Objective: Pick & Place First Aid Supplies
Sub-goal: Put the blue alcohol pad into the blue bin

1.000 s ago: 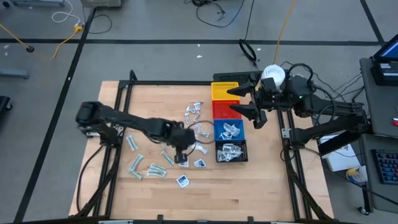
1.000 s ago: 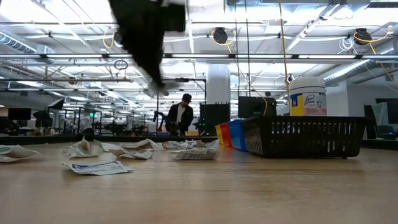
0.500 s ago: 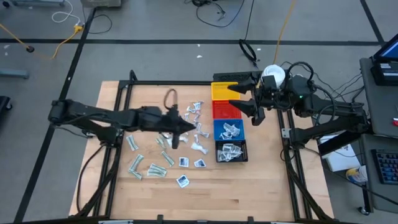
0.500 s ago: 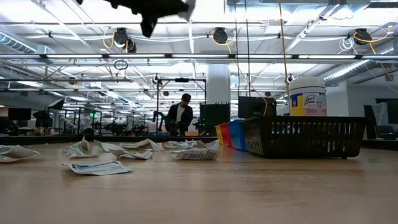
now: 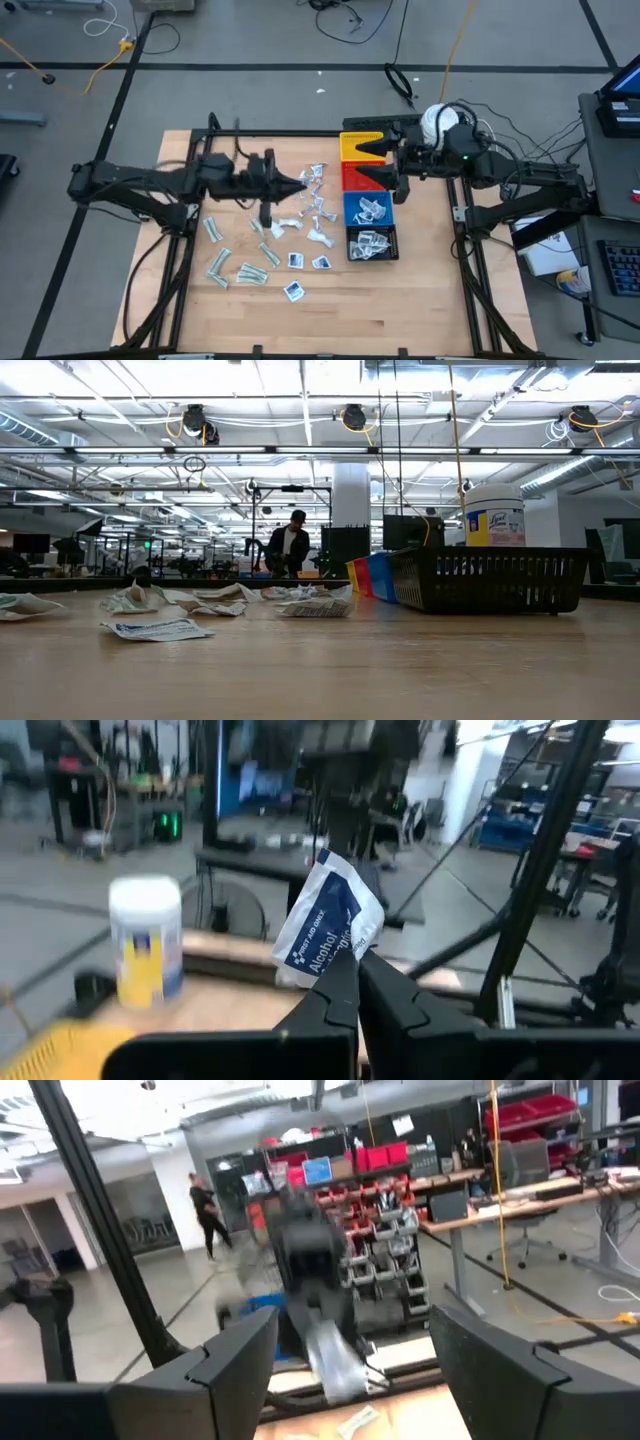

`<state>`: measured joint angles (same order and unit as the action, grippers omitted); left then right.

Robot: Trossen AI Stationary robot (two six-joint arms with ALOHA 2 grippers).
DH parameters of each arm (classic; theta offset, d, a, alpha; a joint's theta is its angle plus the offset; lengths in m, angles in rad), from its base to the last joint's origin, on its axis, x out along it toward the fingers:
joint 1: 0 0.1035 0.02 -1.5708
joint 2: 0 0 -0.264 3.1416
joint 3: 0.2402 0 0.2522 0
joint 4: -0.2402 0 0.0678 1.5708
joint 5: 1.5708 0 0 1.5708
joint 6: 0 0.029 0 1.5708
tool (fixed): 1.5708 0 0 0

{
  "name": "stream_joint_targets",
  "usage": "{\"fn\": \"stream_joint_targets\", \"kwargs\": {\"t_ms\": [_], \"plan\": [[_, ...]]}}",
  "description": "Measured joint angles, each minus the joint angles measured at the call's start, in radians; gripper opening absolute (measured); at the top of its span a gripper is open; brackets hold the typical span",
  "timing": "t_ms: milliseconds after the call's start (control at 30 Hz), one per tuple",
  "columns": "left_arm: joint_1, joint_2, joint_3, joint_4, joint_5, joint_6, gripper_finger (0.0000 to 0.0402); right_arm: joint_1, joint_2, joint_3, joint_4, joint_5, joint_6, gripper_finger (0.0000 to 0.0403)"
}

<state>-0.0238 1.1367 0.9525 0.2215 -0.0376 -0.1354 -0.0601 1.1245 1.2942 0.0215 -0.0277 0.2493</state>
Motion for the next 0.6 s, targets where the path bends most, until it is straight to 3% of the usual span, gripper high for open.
{"fn": "stream_joint_targets", "kwargs": {"t_ms": [300,600], "plan": [[0.066,0.080,0.299,-0.258,0.128,0.029,0.0000,0.000,0.113,0.110,-0.003,-0.074,-0.077,0.0258],[0.066,0.197,0.454,-0.251,0.193,0.056,0.0000,0.002,0.187,0.167,0.003,-0.108,-0.115,0.0258]]}}
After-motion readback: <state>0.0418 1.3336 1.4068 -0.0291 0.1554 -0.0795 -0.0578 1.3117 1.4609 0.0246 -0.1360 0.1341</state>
